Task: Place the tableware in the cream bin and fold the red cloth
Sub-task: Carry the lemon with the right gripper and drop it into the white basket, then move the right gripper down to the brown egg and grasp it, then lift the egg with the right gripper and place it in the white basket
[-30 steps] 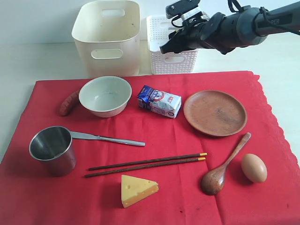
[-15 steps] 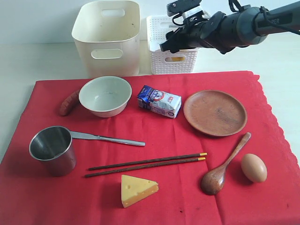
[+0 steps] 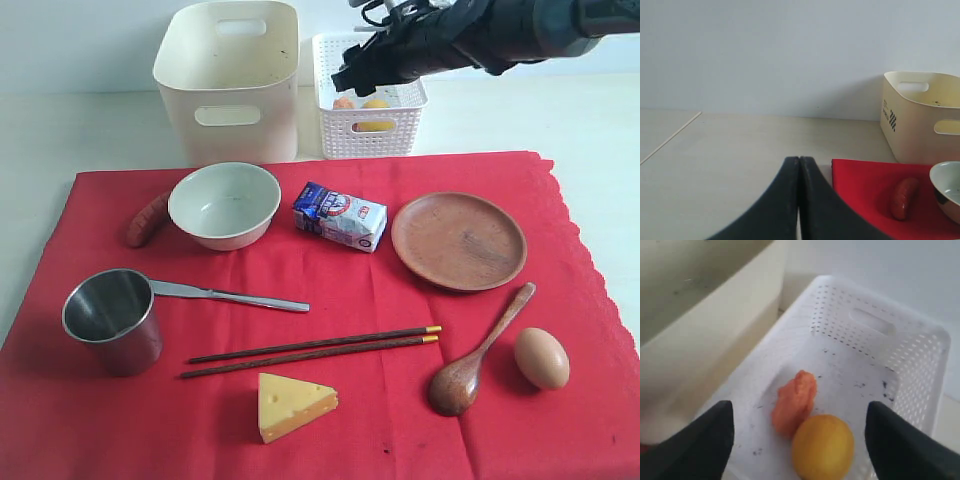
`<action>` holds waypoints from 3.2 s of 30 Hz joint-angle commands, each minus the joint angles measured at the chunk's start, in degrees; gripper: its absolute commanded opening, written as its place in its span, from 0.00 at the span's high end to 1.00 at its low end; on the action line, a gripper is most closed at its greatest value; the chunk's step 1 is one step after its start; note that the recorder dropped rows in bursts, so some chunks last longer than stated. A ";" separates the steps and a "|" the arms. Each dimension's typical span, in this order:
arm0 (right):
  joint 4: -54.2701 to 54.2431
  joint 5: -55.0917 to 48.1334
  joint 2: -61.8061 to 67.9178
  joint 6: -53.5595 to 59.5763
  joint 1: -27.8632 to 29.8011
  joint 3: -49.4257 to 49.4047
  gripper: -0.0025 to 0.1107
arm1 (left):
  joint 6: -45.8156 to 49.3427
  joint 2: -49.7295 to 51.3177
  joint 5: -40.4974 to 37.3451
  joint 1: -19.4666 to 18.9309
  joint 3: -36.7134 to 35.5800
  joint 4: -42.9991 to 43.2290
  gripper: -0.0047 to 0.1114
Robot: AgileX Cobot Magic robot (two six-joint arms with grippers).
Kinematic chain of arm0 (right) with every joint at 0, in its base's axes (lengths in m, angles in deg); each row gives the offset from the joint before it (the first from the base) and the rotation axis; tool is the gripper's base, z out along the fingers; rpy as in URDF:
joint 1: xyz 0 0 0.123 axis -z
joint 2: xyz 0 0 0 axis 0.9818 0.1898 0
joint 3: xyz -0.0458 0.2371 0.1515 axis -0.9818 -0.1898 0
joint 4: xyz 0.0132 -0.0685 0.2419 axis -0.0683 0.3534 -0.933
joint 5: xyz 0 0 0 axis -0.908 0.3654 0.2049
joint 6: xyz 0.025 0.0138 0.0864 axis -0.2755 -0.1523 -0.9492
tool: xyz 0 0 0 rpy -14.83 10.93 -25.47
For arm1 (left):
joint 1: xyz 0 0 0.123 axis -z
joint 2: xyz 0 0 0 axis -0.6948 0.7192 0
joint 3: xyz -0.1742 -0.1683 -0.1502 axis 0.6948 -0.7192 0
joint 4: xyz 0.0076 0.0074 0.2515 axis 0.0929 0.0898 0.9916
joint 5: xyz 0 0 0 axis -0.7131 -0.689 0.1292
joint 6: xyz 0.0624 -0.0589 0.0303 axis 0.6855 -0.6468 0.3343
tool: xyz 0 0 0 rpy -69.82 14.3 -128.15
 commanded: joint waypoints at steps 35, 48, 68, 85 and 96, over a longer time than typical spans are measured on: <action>3.76 -20.66 -44.00 -5.92 -8.94 -48.74 0.98 | 0.21 -0.30 0.11 -0.07 -0.13 0.36 0.96; 36.89 -23.54 -52.92 -52.24 -8.94 -55.74 0.64 | 0.21 -0.30 0.11 -0.07 -0.13 0.36 0.96; 52.82 -16.08 -49.52 -71.13 -8.94 -64.95 0.41 | 0.21 -0.30 0.11 -0.07 -0.13 0.36 0.96; 53.70 -6.16 -38.23 -71.24 -8.94 -67.44 0.43 | 0.21 -0.30 0.11 -0.07 -0.13 0.36 0.96; 54.35 -5.22 -38.17 -71.24 -8.94 -67.44 0.78 | 0.21 -0.30 0.11 -0.07 -0.13 0.36 0.96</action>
